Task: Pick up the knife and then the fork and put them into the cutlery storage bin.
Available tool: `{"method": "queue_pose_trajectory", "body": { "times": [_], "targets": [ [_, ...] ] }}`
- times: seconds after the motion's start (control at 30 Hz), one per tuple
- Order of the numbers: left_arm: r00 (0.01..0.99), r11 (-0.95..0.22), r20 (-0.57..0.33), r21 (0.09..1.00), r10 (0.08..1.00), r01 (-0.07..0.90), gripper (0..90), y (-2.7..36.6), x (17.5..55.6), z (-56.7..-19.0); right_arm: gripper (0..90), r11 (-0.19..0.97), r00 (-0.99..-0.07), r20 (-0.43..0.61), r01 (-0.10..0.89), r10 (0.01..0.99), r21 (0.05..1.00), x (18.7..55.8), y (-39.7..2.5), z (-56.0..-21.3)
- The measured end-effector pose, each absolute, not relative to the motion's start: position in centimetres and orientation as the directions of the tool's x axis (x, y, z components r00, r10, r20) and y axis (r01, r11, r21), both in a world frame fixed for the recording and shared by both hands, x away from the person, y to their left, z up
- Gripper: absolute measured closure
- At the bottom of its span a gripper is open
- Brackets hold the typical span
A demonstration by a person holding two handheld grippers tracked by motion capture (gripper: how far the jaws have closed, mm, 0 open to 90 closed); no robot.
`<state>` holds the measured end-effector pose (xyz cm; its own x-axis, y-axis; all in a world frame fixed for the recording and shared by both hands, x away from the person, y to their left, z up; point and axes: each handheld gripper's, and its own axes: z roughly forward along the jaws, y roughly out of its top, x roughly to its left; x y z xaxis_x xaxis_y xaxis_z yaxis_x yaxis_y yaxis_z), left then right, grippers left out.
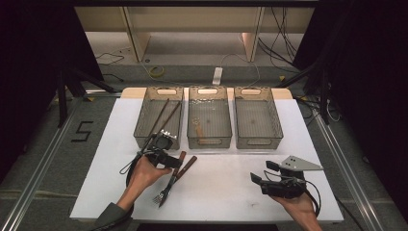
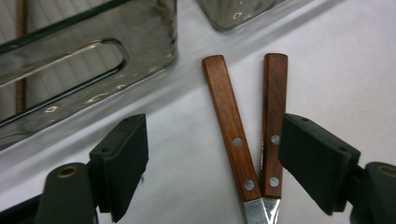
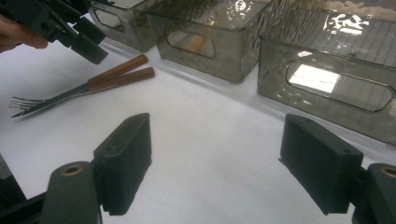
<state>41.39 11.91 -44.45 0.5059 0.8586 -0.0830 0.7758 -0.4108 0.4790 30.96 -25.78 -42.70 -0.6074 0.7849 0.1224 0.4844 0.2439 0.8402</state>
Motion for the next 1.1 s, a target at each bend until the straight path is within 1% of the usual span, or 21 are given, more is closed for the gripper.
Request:
{"method": "queue_pose_trajectory", "body": {
  "times": [0.1, 0.17, 0.33, 0.5, 0.67, 0.8, 1.1],
  "targets": [
    [0.508, -0.423, -0.068, 0.464, 0.859, 0.778, 28.0, 11.8, 41.6, -44.6, 25.3, 0.244, -0.607, 0.124, 0.487, 0.785, 0.839, 31.0, -25.8, -42.8],
    [0.507, -0.423, -0.073, 0.458, 0.859, 0.782, 30.5, 11.8, 41.7, -44.7, 25.4, 0.247, -0.610, 0.124, 0.487, 0.783, 0.837, 31.0, -25.8, -42.8],
    [0.517, -0.423, -0.084, 0.470, 0.852, 0.775, 36.4, 11.9, 41.3, -44.6, 25.4, 0.244, -0.608, 0.127, 0.489, 0.784, 0.838, 31.0, -25.8, -42.7],
    [0.530, -0.445, -0.090, 0.436, 0.843, 0.782, 41.7, 11.9, 41.2, -45.0, 25.4, 0.249, -0.611, 0.121, 0.484, 0.782, 0.839, 31.0, -25.6, -42.6],
    [0.539, -0.460, -0.083, 0.422, 0.838, 0.781, 44.7, 11.7, 41.1, -45.5, 25.4, 0.260, -0.613, 0.113, 0.485, 0.782, 0.835, 31.0, -25.5, -42.6],
    [0.547, -0.465, -0.102, 0.412, 0.831, 0.784, 51.6, 11.7, 41.2, -45.7, 25.5, 0.262, -0.616, 0.109, 0.481, 0.780, 0.837, 30.9, -25.5, -42.6],
    [0.557, -0.473, -0.126, 0.395, 0.821, 0.787, 58.9, 11.5, 41.3, -46.1, 25.7, 0.264, -0.616, 0.109, 0.482, 0.780, 0.835, 30.9, -25.4, -42.6]
  ]
}}
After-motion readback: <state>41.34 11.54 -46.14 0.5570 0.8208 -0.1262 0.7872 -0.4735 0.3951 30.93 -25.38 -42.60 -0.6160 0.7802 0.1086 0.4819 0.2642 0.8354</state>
